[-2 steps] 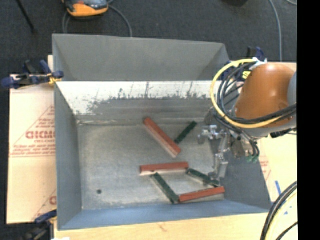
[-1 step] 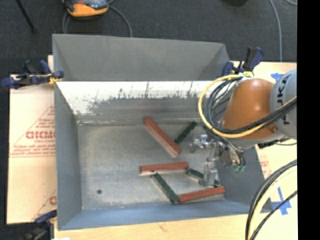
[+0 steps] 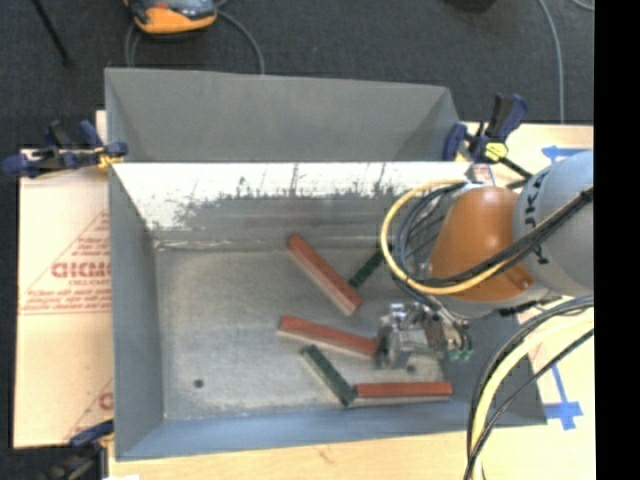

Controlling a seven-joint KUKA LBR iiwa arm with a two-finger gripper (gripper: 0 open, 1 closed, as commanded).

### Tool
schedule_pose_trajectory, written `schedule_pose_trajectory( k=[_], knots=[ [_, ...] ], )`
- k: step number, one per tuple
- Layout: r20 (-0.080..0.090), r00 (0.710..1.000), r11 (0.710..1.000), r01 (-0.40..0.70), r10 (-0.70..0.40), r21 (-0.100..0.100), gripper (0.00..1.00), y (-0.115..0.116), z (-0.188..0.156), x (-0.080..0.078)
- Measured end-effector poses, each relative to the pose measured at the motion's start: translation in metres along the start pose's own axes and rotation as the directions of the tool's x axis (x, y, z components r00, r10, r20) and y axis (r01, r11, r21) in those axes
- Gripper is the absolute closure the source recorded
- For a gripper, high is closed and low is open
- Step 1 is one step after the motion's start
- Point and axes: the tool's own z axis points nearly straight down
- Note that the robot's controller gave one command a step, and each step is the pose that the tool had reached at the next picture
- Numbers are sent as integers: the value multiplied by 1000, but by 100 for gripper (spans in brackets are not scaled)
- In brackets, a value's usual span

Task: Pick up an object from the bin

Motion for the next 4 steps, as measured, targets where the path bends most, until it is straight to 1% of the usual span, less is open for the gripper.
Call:
schedule_pose_trajectory(
  k=[1, 2, 3, 4],
  knots=[
    [0, 1000, 1000, 1, -1, 0, 100, 0, 0, 0],
    [-11, 1000, 1000, 2, -2, -2, 100, 7, -40, -13],
    [-1, 1000, 1000, -30, 30, -3, 0, 31, -10, -21],
    [11, 999, 999, -33, 33, 0, 100, 33, -5, -25]
  ],
)
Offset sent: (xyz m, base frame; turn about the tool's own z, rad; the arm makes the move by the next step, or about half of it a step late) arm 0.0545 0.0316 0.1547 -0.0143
